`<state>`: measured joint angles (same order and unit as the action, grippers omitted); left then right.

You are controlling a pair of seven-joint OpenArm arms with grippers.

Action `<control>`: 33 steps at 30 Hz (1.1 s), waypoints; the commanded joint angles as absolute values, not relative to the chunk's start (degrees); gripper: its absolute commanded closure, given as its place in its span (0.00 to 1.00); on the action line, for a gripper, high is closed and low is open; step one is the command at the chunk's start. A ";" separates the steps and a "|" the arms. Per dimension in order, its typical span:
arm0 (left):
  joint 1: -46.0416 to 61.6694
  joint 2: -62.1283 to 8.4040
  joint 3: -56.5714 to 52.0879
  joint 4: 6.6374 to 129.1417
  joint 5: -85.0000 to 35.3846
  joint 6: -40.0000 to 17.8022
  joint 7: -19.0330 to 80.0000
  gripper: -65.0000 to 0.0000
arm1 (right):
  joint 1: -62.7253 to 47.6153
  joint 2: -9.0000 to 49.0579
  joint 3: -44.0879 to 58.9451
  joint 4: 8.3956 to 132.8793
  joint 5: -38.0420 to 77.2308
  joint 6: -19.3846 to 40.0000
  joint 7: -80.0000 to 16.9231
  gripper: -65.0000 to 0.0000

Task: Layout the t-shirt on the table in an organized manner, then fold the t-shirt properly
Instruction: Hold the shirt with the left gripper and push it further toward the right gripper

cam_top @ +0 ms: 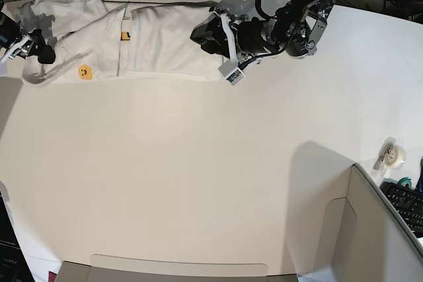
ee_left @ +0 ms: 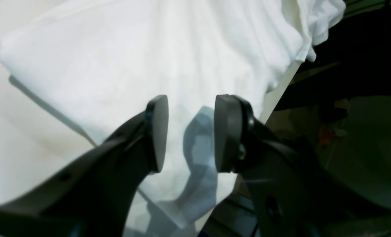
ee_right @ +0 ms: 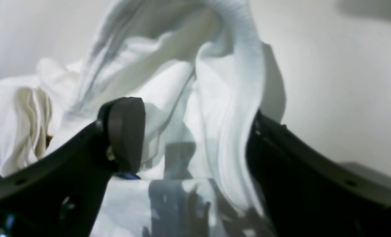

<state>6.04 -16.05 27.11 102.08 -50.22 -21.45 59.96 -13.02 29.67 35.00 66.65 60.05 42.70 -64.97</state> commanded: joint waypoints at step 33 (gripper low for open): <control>5.41 -7.16 27.47 87.43 -31.52 -9.45 52.88 1.00 | -14.02 27.03 42.68 79.96 55.34 40.00 -80.00 1.00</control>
<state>4.97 -6.83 27.42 88.38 -36.40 -12.16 49.34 -13.69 25.69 42.19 79.59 56.77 40.38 -79.00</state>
